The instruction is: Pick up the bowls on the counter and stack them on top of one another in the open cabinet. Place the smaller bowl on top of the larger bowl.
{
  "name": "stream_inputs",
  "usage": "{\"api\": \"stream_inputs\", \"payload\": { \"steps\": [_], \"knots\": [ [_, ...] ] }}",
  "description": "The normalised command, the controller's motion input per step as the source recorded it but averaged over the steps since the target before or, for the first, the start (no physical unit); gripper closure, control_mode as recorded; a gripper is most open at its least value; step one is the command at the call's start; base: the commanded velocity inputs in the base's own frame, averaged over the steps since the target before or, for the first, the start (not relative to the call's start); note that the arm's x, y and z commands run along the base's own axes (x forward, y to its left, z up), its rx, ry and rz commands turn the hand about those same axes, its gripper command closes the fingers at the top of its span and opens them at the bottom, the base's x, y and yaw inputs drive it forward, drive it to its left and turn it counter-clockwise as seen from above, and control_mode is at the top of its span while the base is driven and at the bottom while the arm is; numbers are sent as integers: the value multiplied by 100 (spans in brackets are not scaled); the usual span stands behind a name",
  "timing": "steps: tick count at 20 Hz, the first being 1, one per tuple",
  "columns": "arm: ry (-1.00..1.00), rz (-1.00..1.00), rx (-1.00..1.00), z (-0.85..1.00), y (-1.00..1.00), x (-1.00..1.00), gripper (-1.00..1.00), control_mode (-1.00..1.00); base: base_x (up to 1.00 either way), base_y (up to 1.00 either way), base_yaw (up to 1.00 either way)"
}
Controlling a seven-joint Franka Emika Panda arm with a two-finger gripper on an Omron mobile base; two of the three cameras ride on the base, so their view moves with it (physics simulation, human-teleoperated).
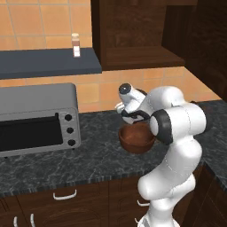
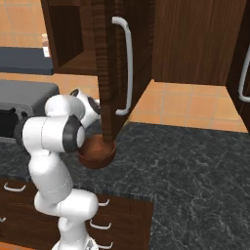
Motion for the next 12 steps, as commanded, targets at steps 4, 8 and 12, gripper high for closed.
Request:
{"api": "stream_inputs", "payload": {
  "steps": [4, 8, 12],
  "knots": [
    [-7, 0, -7, 54, 31, -100, 100, -100, 0, 0, 0],
    [6, 0, -12, 11, 45, -100, 100, -100, 0, 0, 0],
    [24, 0, -7, 0, 50, -95, 100, -100, 0, 0, 0]
  ]
}}
